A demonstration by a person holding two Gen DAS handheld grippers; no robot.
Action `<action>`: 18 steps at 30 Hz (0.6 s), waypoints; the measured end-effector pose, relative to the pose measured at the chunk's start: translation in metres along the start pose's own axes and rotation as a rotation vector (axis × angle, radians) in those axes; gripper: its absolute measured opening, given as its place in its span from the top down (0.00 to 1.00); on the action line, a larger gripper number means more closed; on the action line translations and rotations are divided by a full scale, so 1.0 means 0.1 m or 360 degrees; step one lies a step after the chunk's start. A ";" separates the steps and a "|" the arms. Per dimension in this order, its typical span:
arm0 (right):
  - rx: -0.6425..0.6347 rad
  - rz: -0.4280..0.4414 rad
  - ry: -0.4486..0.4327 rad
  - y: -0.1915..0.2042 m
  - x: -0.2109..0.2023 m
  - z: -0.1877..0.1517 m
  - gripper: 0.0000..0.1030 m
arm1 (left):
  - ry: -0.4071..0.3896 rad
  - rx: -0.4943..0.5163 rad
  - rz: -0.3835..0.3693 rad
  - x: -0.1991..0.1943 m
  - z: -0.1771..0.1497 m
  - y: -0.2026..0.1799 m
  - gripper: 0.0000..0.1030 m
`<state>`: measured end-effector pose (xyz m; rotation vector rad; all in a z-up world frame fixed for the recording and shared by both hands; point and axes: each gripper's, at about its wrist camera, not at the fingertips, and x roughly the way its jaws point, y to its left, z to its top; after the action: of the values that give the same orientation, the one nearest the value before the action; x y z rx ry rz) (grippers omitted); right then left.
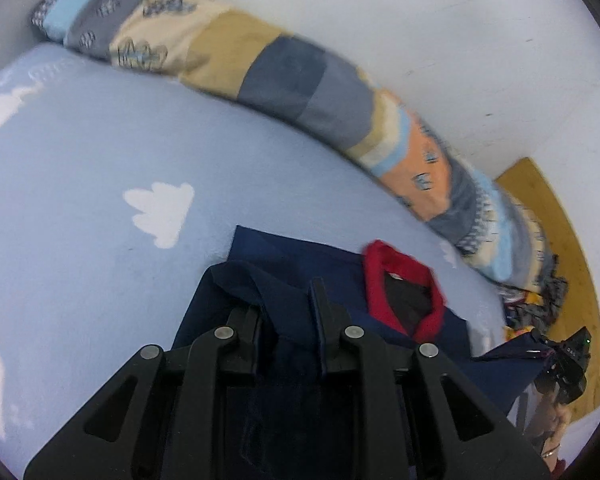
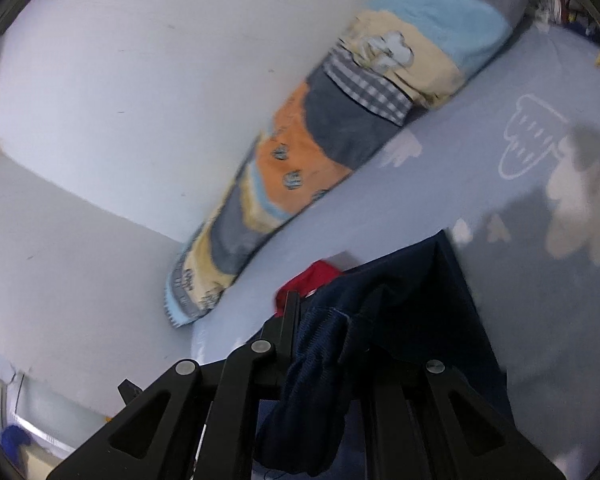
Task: Fold large clothes
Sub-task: 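Lower the hem onto the collar and open both tools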
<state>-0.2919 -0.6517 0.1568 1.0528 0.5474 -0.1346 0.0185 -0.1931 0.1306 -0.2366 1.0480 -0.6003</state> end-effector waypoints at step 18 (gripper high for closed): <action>0.0485 -0.0005 0.0129 -0.97 0.89 0.42 0.50 | 0.0226 -0.0461 -0.0279 0.84 0.36 0.38 0.41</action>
<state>-0.2353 -0.7223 0.0527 1.3583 0.6144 -0.1824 0.0933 -0.2136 0.0692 -0.5504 1.2604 -0.6283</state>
